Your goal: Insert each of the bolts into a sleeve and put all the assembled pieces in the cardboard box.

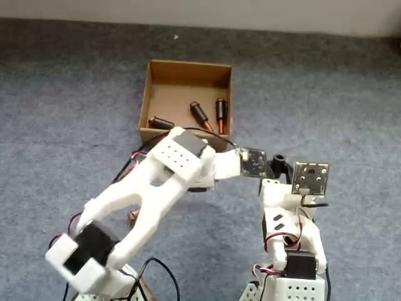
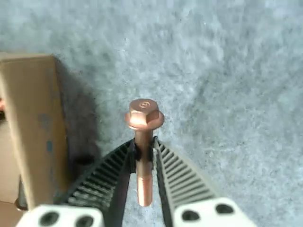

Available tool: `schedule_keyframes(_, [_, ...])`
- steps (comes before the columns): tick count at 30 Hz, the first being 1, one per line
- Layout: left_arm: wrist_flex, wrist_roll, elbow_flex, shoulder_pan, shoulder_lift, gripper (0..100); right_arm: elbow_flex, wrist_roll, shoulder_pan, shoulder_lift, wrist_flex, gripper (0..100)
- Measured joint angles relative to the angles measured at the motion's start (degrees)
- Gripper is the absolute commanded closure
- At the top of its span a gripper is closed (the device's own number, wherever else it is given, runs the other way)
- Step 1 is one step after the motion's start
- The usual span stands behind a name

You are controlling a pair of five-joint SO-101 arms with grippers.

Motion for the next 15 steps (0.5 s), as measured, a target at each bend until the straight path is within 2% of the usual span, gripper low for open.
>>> schedule_keyframes(15, [0.00,17.05,15.56,0.35,-39.74,99,0.00,2.55,0.00,0.00,0.00,99.2])
